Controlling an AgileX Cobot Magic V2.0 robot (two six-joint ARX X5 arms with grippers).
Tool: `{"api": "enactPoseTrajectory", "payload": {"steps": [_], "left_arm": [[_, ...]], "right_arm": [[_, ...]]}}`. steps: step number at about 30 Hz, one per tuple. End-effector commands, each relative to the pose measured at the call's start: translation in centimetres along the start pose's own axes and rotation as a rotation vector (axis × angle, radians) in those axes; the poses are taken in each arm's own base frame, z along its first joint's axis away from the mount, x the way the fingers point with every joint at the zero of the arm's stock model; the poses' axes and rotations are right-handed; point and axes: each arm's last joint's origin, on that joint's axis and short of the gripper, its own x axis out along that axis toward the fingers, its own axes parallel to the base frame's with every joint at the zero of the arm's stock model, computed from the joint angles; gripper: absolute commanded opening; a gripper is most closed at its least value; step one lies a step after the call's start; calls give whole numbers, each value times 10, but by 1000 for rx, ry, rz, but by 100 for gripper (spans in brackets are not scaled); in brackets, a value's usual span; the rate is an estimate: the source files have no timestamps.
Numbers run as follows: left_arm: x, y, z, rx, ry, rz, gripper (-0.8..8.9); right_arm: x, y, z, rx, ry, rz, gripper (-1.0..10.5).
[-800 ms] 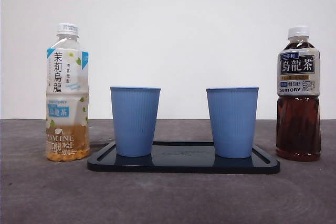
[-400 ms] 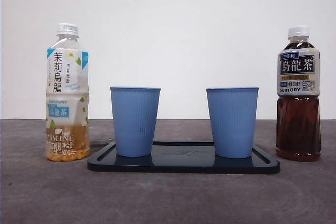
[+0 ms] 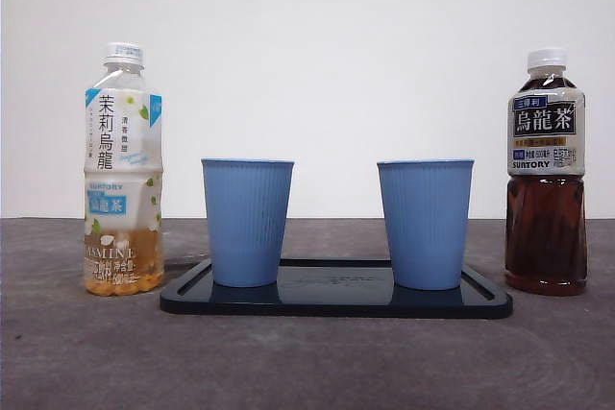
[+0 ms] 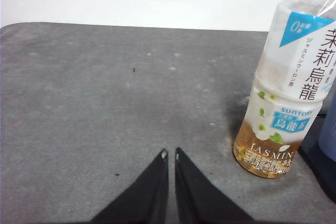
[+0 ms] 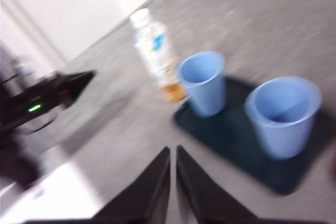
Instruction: Pour the drink into the cup
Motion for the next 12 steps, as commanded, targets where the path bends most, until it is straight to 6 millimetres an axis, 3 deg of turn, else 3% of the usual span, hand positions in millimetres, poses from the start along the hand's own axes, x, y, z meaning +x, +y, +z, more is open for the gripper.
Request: {"api": "enactPoseTrajectory", "payload": {"steps": [1, 5, 8, 12], "left_arm": [[2, 1, -5, -3, 3, 4, 19], [2, 1, -5, -3, 3, 4, 19], [2, 1, -5, -3, 4, 4, 19], [2, 1, -5, -3, 3, 4, 19]], "right_arm": [[-4, -5, -2, -101, -113, -106, 16], [5, -28, -30, -183, -274, -285, 16], [17, -50, -63, -196, -375, -473, 16], [33, -73, -109, -159, -384, -632, 16]]}}
